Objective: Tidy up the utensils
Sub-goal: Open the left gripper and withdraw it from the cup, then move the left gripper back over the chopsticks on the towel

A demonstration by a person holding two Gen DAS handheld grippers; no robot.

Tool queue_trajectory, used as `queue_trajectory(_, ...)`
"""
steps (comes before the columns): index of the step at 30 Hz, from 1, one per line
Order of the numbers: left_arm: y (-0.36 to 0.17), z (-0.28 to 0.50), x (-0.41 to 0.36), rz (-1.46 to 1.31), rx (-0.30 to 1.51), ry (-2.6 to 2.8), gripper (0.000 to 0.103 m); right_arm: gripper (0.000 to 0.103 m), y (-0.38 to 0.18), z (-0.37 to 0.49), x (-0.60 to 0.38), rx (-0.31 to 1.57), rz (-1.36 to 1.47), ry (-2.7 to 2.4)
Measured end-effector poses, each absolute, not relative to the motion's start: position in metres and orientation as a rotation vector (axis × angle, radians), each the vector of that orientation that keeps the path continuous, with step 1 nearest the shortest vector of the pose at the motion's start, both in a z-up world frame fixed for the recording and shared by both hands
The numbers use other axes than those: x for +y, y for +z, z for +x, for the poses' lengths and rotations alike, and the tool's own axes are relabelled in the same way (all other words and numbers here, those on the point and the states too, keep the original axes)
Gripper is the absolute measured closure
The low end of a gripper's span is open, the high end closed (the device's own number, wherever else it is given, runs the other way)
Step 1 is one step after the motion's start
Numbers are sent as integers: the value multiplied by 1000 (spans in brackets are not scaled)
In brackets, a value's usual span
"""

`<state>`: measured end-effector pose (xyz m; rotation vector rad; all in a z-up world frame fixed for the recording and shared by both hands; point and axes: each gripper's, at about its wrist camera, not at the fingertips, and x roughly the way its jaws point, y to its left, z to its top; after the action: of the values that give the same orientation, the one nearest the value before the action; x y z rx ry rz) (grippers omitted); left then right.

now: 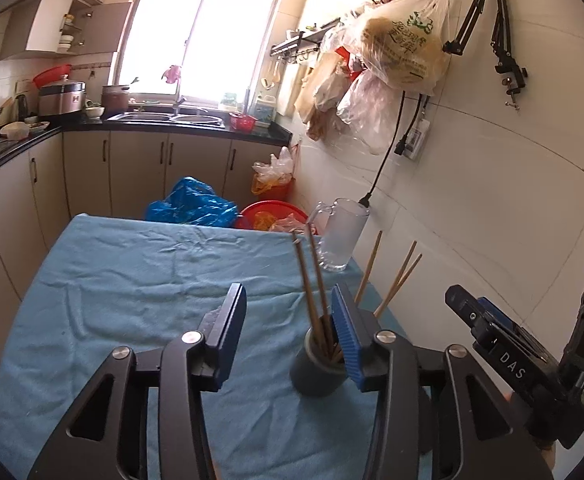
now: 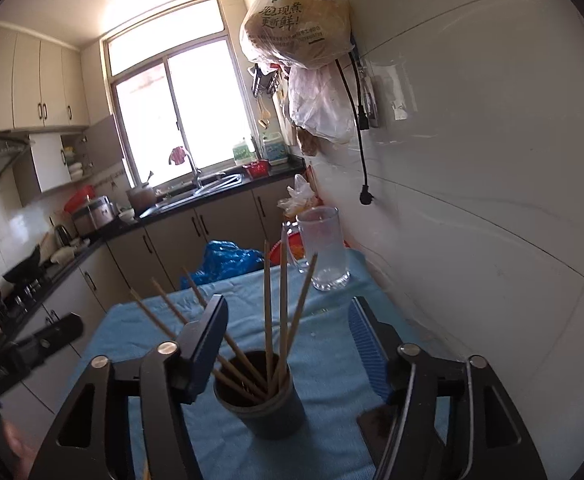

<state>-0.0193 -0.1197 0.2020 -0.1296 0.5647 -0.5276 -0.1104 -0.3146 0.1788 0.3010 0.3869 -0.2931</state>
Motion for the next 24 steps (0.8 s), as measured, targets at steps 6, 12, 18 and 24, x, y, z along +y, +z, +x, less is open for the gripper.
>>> queue_trajectory(6,188,-46,-83,-137,574,-496,54,31,168,-131,-287,421,264,-284)
queue_trajectory(12,165,-65,-54,-141,610,-457,53,29,147,-140,-256,494,198,-248)
queue_trajectory(18,140,-78,-41,-94,649,-418,53,29,119,-140,-236,561,175,-214)
queue_trajectory(24,115,-83,-28,-73,700,-370,53,29,97,-138,-220,625,168,-185)
